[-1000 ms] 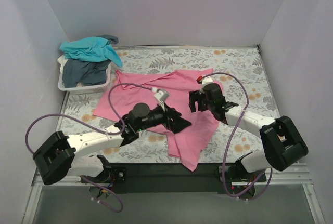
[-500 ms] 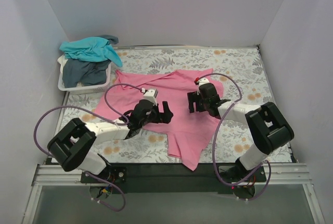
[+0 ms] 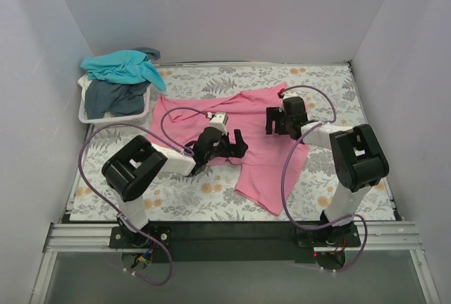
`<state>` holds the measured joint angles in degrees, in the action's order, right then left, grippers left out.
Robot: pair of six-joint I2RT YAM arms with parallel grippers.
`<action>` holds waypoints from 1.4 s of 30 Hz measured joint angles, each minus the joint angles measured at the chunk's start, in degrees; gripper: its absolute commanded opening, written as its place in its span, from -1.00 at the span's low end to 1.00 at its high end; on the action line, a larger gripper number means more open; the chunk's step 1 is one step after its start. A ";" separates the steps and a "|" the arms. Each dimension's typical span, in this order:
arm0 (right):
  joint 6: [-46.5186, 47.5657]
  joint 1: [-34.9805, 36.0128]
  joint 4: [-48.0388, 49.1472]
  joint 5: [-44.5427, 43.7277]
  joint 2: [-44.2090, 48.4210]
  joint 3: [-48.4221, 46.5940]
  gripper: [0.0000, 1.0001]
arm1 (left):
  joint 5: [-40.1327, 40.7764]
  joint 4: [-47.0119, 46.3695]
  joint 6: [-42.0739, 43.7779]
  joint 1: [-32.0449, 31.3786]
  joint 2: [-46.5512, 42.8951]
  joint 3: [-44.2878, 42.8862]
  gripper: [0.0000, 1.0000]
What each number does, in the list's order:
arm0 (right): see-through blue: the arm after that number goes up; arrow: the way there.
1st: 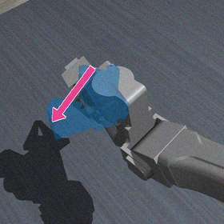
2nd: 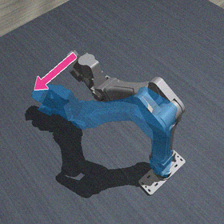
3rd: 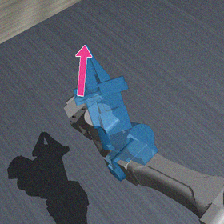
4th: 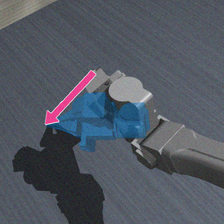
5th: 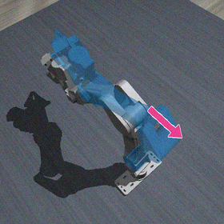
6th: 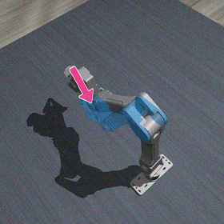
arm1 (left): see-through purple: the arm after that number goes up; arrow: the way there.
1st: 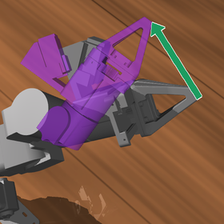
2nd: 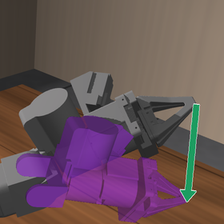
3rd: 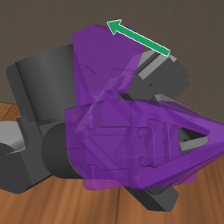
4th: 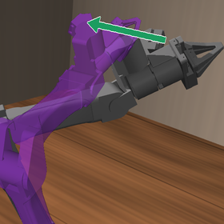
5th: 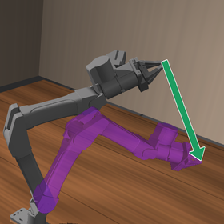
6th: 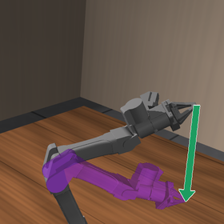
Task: Fold and stack the t-shirts
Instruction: Flatten the tshirt out
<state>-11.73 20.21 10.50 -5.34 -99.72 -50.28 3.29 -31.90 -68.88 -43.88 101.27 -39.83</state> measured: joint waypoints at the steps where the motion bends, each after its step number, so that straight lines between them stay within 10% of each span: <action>1: 0.11 -0.83 -0.07 0.52 -1.05 -1.33 0.46 | -0.35 -0.68 -0.02 0.02 1.42 -1.29 0.86; 11: 1.79 -8.87 -1.44 4.79 -6.49 -9.84 0.42 | -8.59 -3.45 1.99 1.22 7.65 -7.65 0.86; 17: 3.93 -7.85 -2.49 7.80 0.24 -9.14 0.41 | -9.33 -0.42 3.04 1.22 -4.26 1.57 0.86; 26: 1.42 1.75 -3.58 1.99 29.62 6.29 0.39 | 11.93 13.62 -3.87 0.96 -31.82 12.83 0.96; 42: -4.44 7.96 -16.17 -4.87 44.68 20.06 0.37 | 30.58 40.44 -17.31 10.40 -46.86 16.41 0.95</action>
<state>-16.16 28.16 -5.67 -10.22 -55.05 -30.22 33.87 8.54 -86.19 -33.47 54.41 -23.42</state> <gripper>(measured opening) 0.684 0.976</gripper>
